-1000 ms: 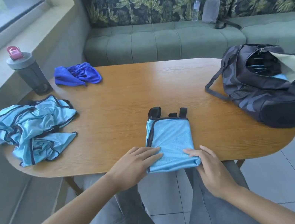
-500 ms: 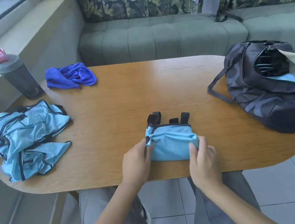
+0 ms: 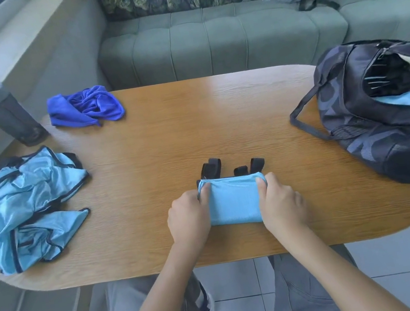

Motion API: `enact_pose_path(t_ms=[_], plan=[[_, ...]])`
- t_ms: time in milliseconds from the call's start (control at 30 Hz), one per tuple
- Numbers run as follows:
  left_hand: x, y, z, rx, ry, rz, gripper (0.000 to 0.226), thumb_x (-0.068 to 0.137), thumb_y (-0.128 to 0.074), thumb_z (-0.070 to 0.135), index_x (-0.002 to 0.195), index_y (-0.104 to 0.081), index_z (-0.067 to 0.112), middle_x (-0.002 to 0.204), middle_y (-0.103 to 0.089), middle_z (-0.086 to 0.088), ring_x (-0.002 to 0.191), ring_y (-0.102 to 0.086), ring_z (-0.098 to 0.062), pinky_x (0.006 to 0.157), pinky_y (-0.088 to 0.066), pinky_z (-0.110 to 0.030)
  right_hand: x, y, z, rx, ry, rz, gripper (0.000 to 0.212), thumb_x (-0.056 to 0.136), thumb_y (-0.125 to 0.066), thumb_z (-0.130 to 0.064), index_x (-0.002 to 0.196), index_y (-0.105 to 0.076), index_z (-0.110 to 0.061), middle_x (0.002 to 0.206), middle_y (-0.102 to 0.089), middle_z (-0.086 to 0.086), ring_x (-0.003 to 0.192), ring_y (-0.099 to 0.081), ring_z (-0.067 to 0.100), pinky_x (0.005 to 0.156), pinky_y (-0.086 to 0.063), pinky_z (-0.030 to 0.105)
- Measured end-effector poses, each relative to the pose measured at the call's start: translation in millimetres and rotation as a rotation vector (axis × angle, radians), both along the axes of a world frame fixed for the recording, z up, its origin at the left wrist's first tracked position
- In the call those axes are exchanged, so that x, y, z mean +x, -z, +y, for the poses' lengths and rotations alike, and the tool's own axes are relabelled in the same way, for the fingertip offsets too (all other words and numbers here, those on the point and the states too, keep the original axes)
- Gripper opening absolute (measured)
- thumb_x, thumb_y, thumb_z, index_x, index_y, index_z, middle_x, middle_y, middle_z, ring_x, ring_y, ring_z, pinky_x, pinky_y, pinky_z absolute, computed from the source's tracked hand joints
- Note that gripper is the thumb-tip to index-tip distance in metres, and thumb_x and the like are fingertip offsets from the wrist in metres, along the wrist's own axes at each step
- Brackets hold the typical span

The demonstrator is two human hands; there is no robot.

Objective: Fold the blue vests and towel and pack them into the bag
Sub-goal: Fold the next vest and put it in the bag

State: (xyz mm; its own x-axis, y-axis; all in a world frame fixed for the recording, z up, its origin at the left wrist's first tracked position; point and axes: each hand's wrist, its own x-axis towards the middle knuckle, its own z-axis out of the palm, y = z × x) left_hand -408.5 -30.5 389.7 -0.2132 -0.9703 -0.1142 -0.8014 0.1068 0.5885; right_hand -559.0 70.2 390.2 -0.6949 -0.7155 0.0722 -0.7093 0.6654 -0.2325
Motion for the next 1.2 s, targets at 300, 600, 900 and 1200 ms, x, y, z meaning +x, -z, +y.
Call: enact_pose_path(t_ms=[300,600,900,1200], plan=[[-2,23,-10,-0.773,0.412,-0.158,0.015,0.094,-0.064,0.012,0.108,-0.060,0.010,0.112,-0.061,-0.010,0.103,-0.061,-0.029,0.084,-0.050,-0.039,-12,3,-7,-0.033,0.020,-0.003,0.033,0.104,-0.039,-0.051,0.100,-0.051,-0.020,0.091,-0.057,-0.004,0.082,-0.054,0.016,0.073,-0.047,0.033],[-11,6,-16,-0.734,0.986,-0.274,0.070,0.076,-0.061,-0.007,0.144,-0.052,-0.001,0.137,-0.061,-0.014,0.125,-0.059,-0.031,0.098,-0.055,-0.040,-34,-9,-10,0.055,0.016,-0.408,0.044,0.100,-0.052,-0.050,0.120,-0.061,-0.012,0.121,-0.059,0.005,0.114,-0.052,0.024,0.096,-0.044,0.038],[-24,0,-11,-0.686,0.772,-0.133,0.053,0.079,-0.067,-0.010,0.128,-0.060,0.008,0.133,-0.054,-0.010,0.125,-0.048,-0.034,0.093,-0.048,-0.044,-45,-27,-11,-0.213,0.102,-0.891,0.029,0.094,-0.063,-0.046,0.105,-0.058,-0.019,0.104,-0.067,-0.001,0.092,-0.066,0.017,0.084,-0.057,0.043],[-7,2,39,-0.469,0.680,0.030,0.084,0.089,-0.061,0.068,0.149,-0.046,0.012,0.146,-0.051,-0.002,0.128,-0.050,-0.021,0.105,-0.044,-0.035,-29,-61,-12,-0.451,0.087,-1.045,0.034,0.087,-0.075,-0.036,0.103,-0.056,-0.013,0.099,-0.069,0.003,0.081,-0.071,0.013,0.062,-0.059,0.030]])
